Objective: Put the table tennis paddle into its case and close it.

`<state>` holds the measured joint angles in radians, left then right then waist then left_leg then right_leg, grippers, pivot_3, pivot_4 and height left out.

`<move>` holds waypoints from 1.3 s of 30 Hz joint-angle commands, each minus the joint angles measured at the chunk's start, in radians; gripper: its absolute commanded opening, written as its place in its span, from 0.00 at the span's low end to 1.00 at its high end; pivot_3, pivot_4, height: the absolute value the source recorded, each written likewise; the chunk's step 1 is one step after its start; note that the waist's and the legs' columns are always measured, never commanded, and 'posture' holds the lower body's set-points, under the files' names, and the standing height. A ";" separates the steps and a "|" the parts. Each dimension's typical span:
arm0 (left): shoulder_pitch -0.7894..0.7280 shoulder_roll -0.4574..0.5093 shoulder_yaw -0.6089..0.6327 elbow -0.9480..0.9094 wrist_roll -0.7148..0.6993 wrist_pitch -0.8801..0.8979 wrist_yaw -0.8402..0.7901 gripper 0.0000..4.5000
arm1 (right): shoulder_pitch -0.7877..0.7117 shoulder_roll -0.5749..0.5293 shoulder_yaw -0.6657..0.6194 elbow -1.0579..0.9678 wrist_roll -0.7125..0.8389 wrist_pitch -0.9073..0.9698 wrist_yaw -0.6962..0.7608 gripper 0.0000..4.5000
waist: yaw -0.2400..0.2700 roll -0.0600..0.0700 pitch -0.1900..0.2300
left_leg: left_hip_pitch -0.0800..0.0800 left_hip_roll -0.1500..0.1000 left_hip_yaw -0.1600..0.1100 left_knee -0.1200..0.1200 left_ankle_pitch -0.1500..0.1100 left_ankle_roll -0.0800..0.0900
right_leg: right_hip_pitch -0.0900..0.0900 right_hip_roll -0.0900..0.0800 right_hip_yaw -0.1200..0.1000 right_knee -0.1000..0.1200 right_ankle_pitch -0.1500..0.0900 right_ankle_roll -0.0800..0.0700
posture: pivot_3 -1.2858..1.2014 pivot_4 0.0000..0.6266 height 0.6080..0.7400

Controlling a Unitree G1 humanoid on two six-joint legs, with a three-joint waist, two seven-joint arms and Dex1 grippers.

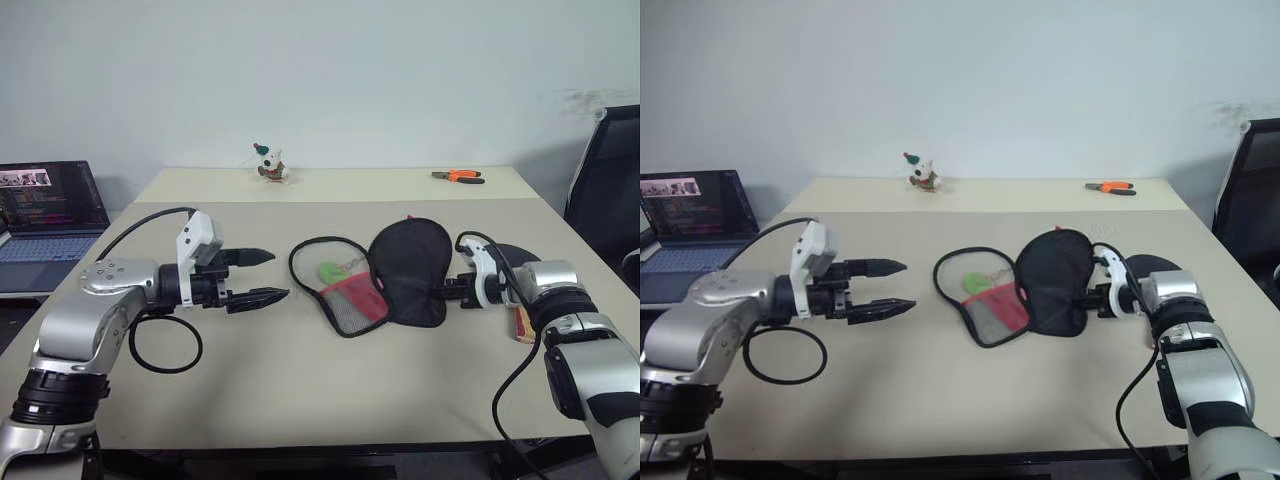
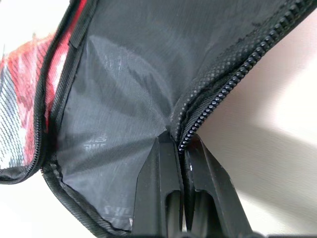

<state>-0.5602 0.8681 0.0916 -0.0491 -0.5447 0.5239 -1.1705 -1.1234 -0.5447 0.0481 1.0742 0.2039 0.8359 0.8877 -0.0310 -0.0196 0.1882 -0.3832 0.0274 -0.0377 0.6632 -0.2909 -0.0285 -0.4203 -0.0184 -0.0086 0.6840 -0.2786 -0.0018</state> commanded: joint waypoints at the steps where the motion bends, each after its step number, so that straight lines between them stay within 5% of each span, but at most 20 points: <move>1: -0.024 -0.001 0.010 -0.006 0.003 -0.020 -0.008 0.95 | -0.031 -0.012 -0.023 0.010 -0.030 -0.044 -0.036 0.13 | 0.000 0.000 0.000 | 0.000 0.000 0.000 0.000 0.000 0.000 | 0.000 0.000 0.000 0.000 0.000 0.000 | 0.52 0.24 1.00; 13: 0.018 -0.010 0.030 -0.069 -0.032 0.004 0.010 0.95 | -0.075 -0.093 -0.020 0.010 -0.112 -0.190 -0.024 0.99 | 0.000 0.000 0.000 | -0.001 0.000 0.000 0.000 0.000 0.000 | 0.000 0.000 0.000 -0.001 0.000 0.000 | 0.52 0.24 1.00; 17: 0.043 -0.014 0.054 -0.123 -0.060 0.028 0.038 0.95 | -0.036 -0.142 -0.082 -0.122 -0.080 -0.149 -0.053 0.99 | 0.000 0.000 0.000 | -0.001 0.000 0.001 -0.001 0.001 -0.003 | 0.000 0.000 0.001 -0.002 0.000 0.000 | 0.52 0.24 1.00; 23: 0.039 -0.016 0.047 -0.178 -0.095 0.066 0.058 0.95 | 0.132 -0.149 -0.210 -0.358 -0.076 -0.039 -0.312 0.99 | 0.002 0.000 0.000 | -0.001 0.001 0.000 0.000 0.002 -0.003 | 0.000 -0.001 0.000 -0.001 0.000 0.000 | 0.52 0.24 1.00; 27: 0.018 -0.023 0.005 -0.152 -0.064 0.067 0.060 0.95 | 0.238 -0.106 -0.281 -0.498 -0.074 0.040 -0.476 0.99 | 0.002 0.000 0.000 | 0.000 0.000 0.001 0.000 0.002 -0.003 | 0.000 -0.001 0.001 0.000 0.000 0.001 | 0.52 0.24 1.00; 39: 0.011 -0.035 -0.014 -0.145 -0.053 0.060 0.047 0.95 | 0.459 0.028 -0.358 -0.879 -0.041 0.285 -0.663 0.99 | 0.001 0.000 0.000 | 0.001 0.000 0.002 0.001 0.001 -0.001 | 0.000 0.000 0.002 0.003 0.000 0.001 | 0.52 0.24 1.00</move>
<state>-0.5321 0.8284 0.0680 -0.1833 -0.6004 0.5995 -1.1224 -0.6796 -0.5209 -0.2966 0.2303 0.1524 1.0906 0.2388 -0.0297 -0.0194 0.1879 -0.3820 0.0271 -0.0360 0.6644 -0.2907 -0.0290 -0.4201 -0.0181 -0.0063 0.6872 -0.2782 -0.0010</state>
